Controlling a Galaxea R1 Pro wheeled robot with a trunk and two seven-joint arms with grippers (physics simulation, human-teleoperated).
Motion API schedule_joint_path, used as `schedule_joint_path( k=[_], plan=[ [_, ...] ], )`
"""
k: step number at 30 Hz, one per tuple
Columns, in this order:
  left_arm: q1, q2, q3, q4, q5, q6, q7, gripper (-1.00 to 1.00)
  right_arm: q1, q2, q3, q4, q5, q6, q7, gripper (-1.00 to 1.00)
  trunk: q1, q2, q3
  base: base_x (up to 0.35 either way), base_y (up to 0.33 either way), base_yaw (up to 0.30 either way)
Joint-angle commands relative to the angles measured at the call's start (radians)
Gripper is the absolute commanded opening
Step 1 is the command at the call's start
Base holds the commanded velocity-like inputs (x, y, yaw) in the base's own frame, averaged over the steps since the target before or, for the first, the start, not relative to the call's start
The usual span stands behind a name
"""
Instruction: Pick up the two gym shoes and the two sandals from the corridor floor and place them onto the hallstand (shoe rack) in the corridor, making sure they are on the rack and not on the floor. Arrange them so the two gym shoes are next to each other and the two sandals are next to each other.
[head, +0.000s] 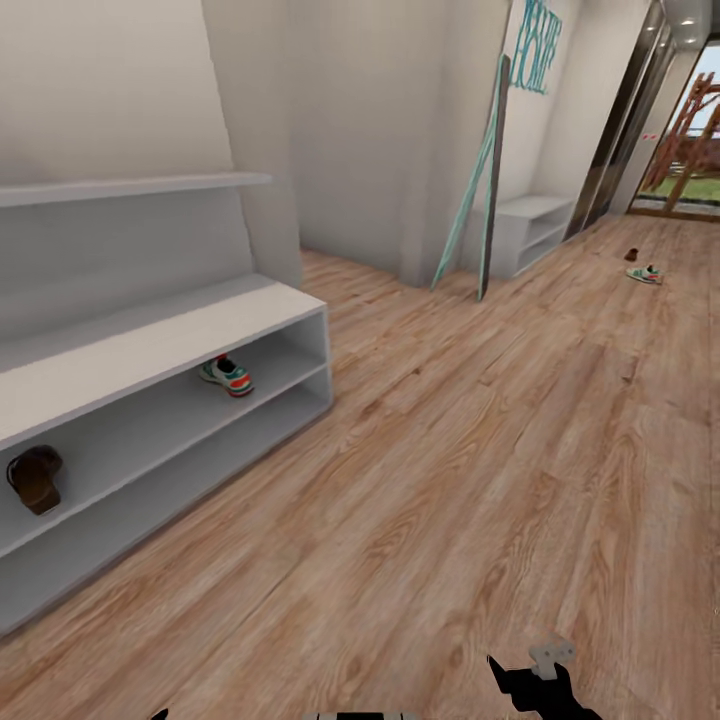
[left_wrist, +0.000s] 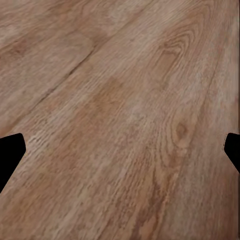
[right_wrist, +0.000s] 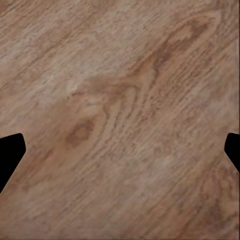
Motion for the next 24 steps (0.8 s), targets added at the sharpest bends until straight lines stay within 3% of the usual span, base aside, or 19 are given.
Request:
schedule_joint_path(
  k=[1,7,14,24],
  plan=[
    [0.0,0.0,0.003,0.001,0.003,-0.001,-0.007,1.0,-0.001,0.0,0.008,0.002,-0.011,-0.003,0.005,1.0,0.0,0.0,-0.001,0.0,0.0,-0.282],
    [0.0,0.0,0.003,0.001,0.003,-0.001,-0.007,1.0,0.0,0.0,0.008,0.002,-0.011,-0.003,0.005,1.0,0.0,0.0,-0.001,0.0,0.0,-0.282],
    [0.0,0.0,0.003,0.001,0.004,-0.001,-0.004,1.0,0.0,0.0,0.009,0.002,-0.011,-0.003,0.005,1.0,-0.027,0.049,0.021,0.0,0.0,-0.282],
    [0.0,0.0,0.003,0.001,0.005,-0.001,-0.007,1.0,0.0,0.0,0.009,0.002,-0.011,-0.003,0.005,1.0,-0.027,0.049,0.021,0.0,0.0,-0.282]
  ],
)
